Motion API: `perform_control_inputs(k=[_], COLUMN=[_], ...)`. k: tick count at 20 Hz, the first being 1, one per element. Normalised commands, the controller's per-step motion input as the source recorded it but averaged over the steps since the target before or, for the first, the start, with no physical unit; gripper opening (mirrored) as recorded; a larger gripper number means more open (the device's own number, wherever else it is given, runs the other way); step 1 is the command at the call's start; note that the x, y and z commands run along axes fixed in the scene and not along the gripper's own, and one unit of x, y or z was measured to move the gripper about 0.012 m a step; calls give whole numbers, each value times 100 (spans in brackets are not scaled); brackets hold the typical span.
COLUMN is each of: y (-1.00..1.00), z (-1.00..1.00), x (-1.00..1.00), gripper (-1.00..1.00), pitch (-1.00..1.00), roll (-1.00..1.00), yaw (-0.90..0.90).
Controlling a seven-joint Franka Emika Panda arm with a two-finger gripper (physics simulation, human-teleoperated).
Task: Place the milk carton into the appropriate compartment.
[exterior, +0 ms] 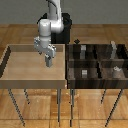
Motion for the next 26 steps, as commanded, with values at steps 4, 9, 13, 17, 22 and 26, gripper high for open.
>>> perform_control_inputs(k=[4, 9, 13, 17, 22, 26], y=[0, 20, 0, 0, 0, 0], z=[0, 0, 0, -25, -40, 0], x=[-25, 0, -50, 0, 0, 0], gripper=[100, 100, 100, 100, -100, -100], pitch=[0, 0, 0, 0, 0, 0], roll=[0, 0, 0, 0, 0, 0], yaw=[0, 0, 0, 0, 0, 0])
